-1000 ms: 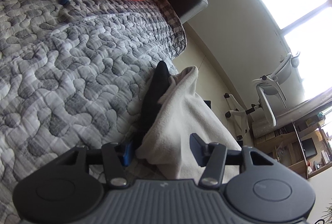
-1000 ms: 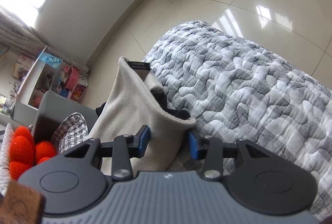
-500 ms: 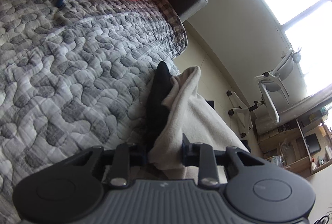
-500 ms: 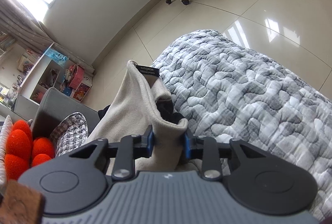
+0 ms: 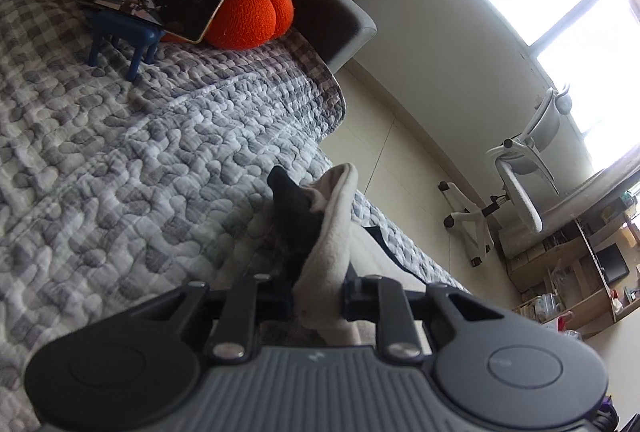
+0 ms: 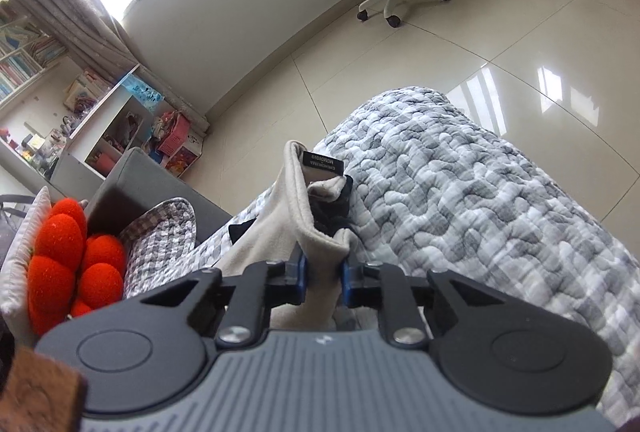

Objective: Fold clothes
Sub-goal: 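Fold the held cream garment end over onto the garment with both grippers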

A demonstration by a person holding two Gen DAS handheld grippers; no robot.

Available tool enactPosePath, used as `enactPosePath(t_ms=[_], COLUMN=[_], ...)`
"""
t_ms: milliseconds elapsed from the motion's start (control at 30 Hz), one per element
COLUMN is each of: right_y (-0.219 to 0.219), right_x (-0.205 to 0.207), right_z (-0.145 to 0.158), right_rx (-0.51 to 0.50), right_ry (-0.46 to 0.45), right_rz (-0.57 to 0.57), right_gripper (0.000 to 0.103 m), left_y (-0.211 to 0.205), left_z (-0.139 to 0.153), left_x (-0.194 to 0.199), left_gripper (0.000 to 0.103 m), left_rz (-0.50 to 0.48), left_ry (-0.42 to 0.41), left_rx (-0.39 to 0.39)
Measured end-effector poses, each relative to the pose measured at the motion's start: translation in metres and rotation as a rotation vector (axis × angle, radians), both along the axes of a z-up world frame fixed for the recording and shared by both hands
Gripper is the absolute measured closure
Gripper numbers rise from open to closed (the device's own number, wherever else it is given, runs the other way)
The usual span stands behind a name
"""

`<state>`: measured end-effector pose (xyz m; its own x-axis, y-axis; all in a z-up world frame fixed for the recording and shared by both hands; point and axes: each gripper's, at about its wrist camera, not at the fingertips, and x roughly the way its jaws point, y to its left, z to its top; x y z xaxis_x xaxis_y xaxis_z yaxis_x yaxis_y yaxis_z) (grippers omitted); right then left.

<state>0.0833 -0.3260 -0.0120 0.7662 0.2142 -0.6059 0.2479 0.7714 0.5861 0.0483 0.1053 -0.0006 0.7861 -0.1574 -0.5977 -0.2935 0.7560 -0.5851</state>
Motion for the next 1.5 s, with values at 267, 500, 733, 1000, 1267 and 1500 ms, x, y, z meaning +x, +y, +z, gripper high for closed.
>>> enactPosePath(t_ms=[267,500,733,1000,1267,1500], right_y=[0.005,0.01,0.001,0.003,0.024,0.027], right_x=[-0.057,-0.053,-0.061,-0.062,-0.022,0.002], right_z=[-0.009,-0.019,-0.016,0.0,-0.005,-0.014], right_rx=[-0.037,-0.089,-0.103,-0.25,-0.366,-0.38], right_ry=[0.074,0.122,0.098,-0.03,-0.087,-0.094], right_rz=[0.074,0.143,0.165,0.214,0.316,0.374], right_gripper=[0.085,0.074,0.072,0.06,0.06,0.06], left_y=[0.001,0.009,0.022,0.002,-0.008,-0.005], left_z=[-0.017,-0.038,-0.017,-0.011,-0.006,-0.014], left_x=[-0.073,-0.074,-0.082,-0.057,-0.017,0.011], left_gripper=[0.081,0.068,0.052,0.045,0.042,0.044], left_rz=[-0.013,-0.024,0.019,-0.074,-0.158,-0.217], left_ry=[0.089,0.139,0.053,0.015,-0.032,-0.029], left_rx=[0.071,0.082,0.152,0.221,0.333,0.338])
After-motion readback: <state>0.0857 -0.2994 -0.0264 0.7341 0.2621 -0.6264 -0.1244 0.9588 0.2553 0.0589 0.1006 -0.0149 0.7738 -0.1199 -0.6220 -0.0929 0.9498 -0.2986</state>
